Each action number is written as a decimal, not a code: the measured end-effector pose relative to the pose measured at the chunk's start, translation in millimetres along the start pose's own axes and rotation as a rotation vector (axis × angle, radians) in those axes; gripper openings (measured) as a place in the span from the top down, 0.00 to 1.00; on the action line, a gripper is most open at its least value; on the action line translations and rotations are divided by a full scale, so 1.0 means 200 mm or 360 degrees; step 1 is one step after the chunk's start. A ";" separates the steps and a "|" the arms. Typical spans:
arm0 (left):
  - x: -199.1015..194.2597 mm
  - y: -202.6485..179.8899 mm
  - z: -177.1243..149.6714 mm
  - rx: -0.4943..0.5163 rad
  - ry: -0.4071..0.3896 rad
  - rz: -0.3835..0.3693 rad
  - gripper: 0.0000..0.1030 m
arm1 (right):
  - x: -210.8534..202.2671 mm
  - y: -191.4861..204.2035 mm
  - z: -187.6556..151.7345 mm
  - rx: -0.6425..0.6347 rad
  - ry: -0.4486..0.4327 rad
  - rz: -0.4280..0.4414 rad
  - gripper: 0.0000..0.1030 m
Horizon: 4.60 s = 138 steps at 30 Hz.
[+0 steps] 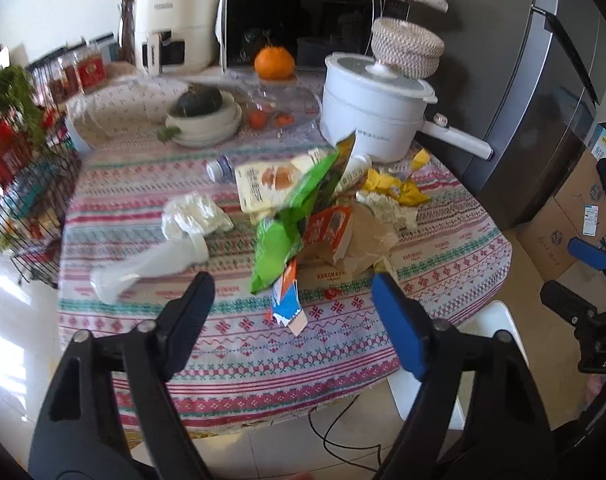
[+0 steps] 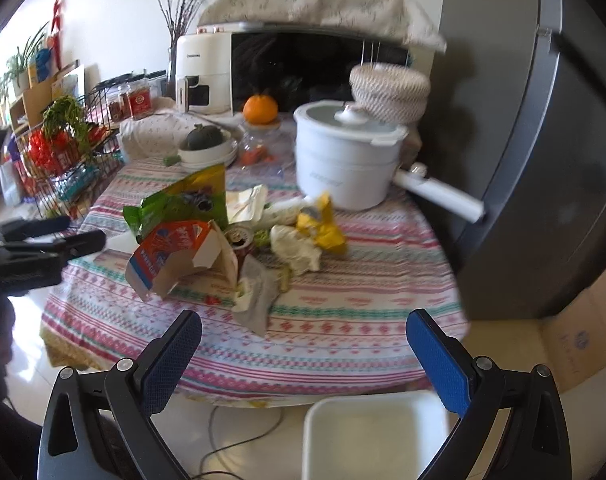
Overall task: Collect trash
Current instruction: 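Grasp the orange-and-white carton with the left tool while the right tool approaches the green bag, then grasp the green snack bag with the right tool and lift it, then carry carton and green bag to the white bin and release both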
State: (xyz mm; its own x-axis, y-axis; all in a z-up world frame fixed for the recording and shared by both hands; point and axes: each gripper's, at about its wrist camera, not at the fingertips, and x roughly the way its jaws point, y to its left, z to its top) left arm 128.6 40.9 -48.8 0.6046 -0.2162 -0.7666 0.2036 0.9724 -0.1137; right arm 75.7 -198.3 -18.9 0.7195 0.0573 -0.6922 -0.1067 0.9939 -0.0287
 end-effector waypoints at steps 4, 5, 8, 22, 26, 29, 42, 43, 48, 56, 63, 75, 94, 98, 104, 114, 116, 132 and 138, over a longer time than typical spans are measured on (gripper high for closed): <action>0.18 -0.03 -0.02 0.0066 0.0100 -0.0016 0.45 | 0.15 -0.01 -0.05 0.0029 0.0117 0.0055 0.00; 0.20 -0.04 -0.01 0.0087 0.0097 0.0007 0.46 | 0.18 -0.01 -0.05 0.0021 0.0129 0.0044 0.00; 0.29 -0.07 -0.01 0.0144 0.0112 0.0043 0.71 | 0.22 -0.01 -0.05 0.0002 0.0147 0.0031 0.00; 0.08 -0.07 -0.06 0.0265 0.0122 -0.0044 0.97 | 0.33 -0.08 -0.04 0.0111 0.0202 0.0077 0.00; -0.05 -0.01 -0.12 0.0260 0.0107 -0.0120 0.97 | 0.34 -0.10 -0.04 0.0180 0.0209 0.0111 0.00; -0.14 0.01 -0.16 0.0277 0.0078 -0.0164 0.97 | 0.34 -0.09 -0.04 0.0184 0.0208 0.0117 0.00; -0.28 0.30 -0.21 0.0178 -0.0032 0.0080 0.97 | 0.35 0.03 0.11 0.0356 0.0252 0.0313 0.00; -0.29 0.32 -0.20 0.0169 -0.0060 0.0125 0.97 | 0.34 0.07 0.17 0.0349 0.0243 0.0332 0.00; -0.31 0.41 -0.17 0.0109 -0.0145 0.0289 0.97 | 0.37 0.30 0.38 0.0293 0.0199 0.0351 0.01; -0.22 0.48 -0.19 0.0042 -0.0102 0.0349 0.97 | 0.72 0.46 0.47 0.0549 0.0403 0.0446 0.44; -0.25 0.47 -0.18 0.0025 -0.0147 0.0383 0.97 | 0.84 0.49 0.45 0.0685 0.0490 0.0535 0.93; -0.34 0.35 -0.15 0.0067 -0.0247 0.0290 0.97 | 0.33 0.39 0.52 0.0516 0.0187 0.0616 0.95; -0.25 -0.27 -0.21 0.0426 -0.0168 -0.0024 0.97 | -0.39 -0.18 0.07 0.0403 -0.0145 0.0429 0.95; -0.18 -0.49 -0.26 0.0589 -0.0096 -0.0093 0.97 | -0.42 -0.32 -0.07 0.0402 -0.0128 0.0319 0.95; -0.06 -0.80 -0.39 0.0855 0.0041 -0.0167 0.97 | -0.33 -0.51 -0.30 0.0410 0.0004 0.0167 0.95; 0.26 -1.17 -0.62 0.1114 0.0350 -0.0208 0.97 | -0.05 -0.80 -0.58 0.0461 0.0368 0.0021 0.95; 0.30 -1.22 -0.64 0.1154 0.0352 -0.0185 0.96 | 0.03 -0.83 -0.63 0.0477 0.0478 0.0014 0.95; 0.33 -1.35 -0.64 0.1158 0.0343 -0.0304 0.93 | 0.16 -0.94 -0.73 0.0577 0.0706 -0.0002 0.91; 0.33 -1.35 -0.63 0.1119 0.0336 -0.0397 0.81 | 0.13 -1.00 -0.72 0.0691 0.0655 0.0002 0.56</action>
State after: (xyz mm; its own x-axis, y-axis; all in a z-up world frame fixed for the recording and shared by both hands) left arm 16.5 -225.5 -148.6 0.3313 -0.3315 -0.8834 0.7980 0.5980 0.0749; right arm 16.7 -410.1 -134.6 0.3850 0.1034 -0.9171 0.2453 0.9465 0.2097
